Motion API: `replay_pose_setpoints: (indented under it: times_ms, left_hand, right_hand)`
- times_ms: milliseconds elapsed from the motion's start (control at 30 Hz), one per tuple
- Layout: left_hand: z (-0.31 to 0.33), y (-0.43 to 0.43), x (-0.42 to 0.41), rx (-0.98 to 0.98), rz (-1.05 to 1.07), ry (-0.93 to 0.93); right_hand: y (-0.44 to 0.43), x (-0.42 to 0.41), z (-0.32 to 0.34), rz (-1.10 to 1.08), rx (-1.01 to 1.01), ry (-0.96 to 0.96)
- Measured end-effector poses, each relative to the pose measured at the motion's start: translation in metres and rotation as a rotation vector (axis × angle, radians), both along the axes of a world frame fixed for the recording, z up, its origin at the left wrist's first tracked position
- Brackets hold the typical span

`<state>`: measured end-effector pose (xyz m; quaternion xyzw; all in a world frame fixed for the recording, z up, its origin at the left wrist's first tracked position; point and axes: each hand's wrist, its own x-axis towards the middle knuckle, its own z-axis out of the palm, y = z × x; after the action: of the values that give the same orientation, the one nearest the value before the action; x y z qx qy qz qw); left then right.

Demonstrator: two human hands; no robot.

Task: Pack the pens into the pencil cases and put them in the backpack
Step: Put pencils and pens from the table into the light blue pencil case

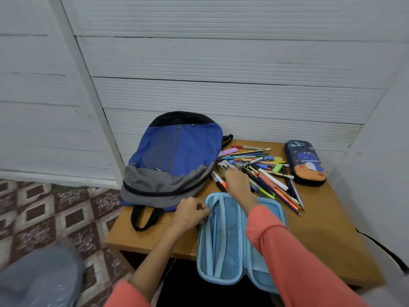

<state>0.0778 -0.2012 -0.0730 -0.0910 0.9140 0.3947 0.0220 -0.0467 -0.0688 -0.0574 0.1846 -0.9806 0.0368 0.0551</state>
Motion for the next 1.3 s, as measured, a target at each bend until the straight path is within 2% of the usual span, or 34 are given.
replay_pose_setpoints:
  times_ms: [100,267,500,667,767,933,1067,1200,1300]
  left_hand:
    - [0.001,0.0,0.0,0.012,-0.003,0.001]
    - [-0.002,-0.001,-0.001,0.037,0.003,0.001]
    - [0.0,0.0,0.001,0.05,0.001,-0.001]
    - [0.002,0.001,0.002,0.045,-0.003,-0.008]
    - [0.002,0.001,0.003,0.026,0.007,0.0]
    - [0.002,0.003,0.003,-0.005,0.022,0.007]
    - [0.004,0.004,0.003,-0.029,0.03,0.007]
    - [0.004,0.005,0.003,-0.052,0.034,0.007]
    - [0.004,0.005,0.003,-0.068,0.045,0.014]
  right_hand:
    - [-0.001,-0.004,-0.007,-0.022,0.018,0.028]
    - [-0.002,-0.009,-0.01,-0.152,-0.078,-0.042]
    - [-0.01,-0.008,-0.01,-0.209,-0.029,-0.073]
    - [-0.007,-0.004,-0.009,-0.236,-0.121,-0.086]
    - [0.001,0.0,-0.009,-0.285,-0.305,-0.08]
    - [0.018,0.005,0.009,-0.275,-0.801,-0.013]
    - [0.026,0.003,0.025,-0.205,-1.286,0.009]
    - [0.033,0.017,0.044,-0.163,-1.487,0.109]
    - [0.036,0.025,0.042,-0.112,-1.497,-0.087]
